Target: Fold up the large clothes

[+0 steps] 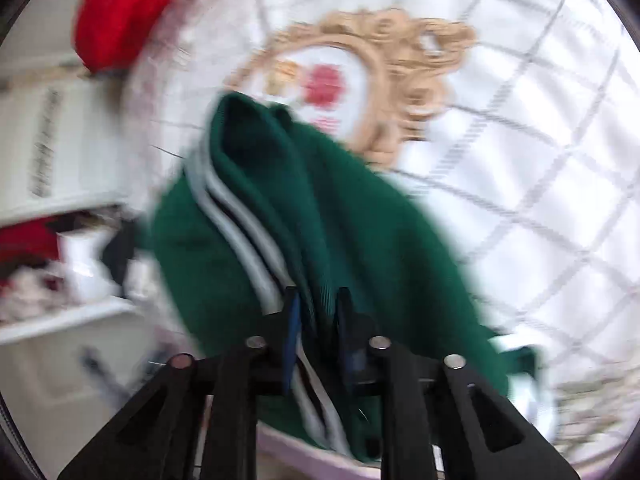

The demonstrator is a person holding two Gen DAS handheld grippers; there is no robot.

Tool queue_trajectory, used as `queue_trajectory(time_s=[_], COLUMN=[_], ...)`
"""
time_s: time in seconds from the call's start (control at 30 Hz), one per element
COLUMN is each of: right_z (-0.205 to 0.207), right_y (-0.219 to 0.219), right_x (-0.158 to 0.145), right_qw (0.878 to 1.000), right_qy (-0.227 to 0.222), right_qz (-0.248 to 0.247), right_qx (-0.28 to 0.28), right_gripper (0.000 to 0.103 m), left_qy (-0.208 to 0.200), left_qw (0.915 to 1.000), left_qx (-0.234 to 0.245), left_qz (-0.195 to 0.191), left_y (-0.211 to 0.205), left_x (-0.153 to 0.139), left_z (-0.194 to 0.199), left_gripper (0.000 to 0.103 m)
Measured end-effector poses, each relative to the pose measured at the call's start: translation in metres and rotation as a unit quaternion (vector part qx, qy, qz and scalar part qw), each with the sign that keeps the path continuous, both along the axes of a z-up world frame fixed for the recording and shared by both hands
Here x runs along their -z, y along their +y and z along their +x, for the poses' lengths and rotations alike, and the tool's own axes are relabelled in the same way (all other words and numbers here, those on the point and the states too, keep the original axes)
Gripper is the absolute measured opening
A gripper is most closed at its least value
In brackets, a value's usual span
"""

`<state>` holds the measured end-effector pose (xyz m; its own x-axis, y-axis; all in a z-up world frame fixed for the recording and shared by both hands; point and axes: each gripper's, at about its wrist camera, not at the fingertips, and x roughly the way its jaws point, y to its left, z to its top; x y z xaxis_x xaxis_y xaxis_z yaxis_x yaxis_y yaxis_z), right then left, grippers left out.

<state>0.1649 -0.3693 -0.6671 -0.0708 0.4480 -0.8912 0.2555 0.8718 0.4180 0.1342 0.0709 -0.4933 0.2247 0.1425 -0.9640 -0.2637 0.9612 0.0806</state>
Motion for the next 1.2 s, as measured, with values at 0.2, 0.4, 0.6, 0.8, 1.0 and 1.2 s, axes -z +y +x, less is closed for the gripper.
queue_trajectory(time_s=[0.2,0.4,0.6,0.8,1.0,1.2], right_z=[-0.035,0.011,0.099,0.090,0.062,0.060], right_y=[-0.020,0.031,0.082,0.041,-0.020,-0.007], right_x=[-0.039,-0.049,0.028,-0.015,0.027,0.082], right_qw=[0.998,0.994,0.998,0.996,0.991,0.947], right_qy=[-0.041,-0.107,-0.028,-0.036,0.010,0.050], right_qz=[0.022,0.032,-0.046,0.010,0.112,0.313], right_qx=[0.039,0.021,-0.038,-0.080,-0.071,-0.053], right_gripper=[0.075,0.075,0.084,0.090,0.103,0.103], left_qy=[0.003,-0.008,0.005,-0.012,0.007,0.024], left_qw=[0.9997,0.9993,0.9984,0.9991,0.9875,0.9520], left_qx=[0.013,0.025,0.040,0.040,0.039,0.039], left_qz=[0.020,0.025,0.038,0.000,-0.152,-0.303], left_y=[-0.007,-0.018,-0.032,-0.025,-0.006,-0.008], left_x=[-0.001,-0.005,0.017,0.012,0.038,0.075], left_z=[0.003,0.024,0.054,0.057,0.055,0.058], left_gripper=[0.103,0.103,0.103,0.103,0.103,0.103])
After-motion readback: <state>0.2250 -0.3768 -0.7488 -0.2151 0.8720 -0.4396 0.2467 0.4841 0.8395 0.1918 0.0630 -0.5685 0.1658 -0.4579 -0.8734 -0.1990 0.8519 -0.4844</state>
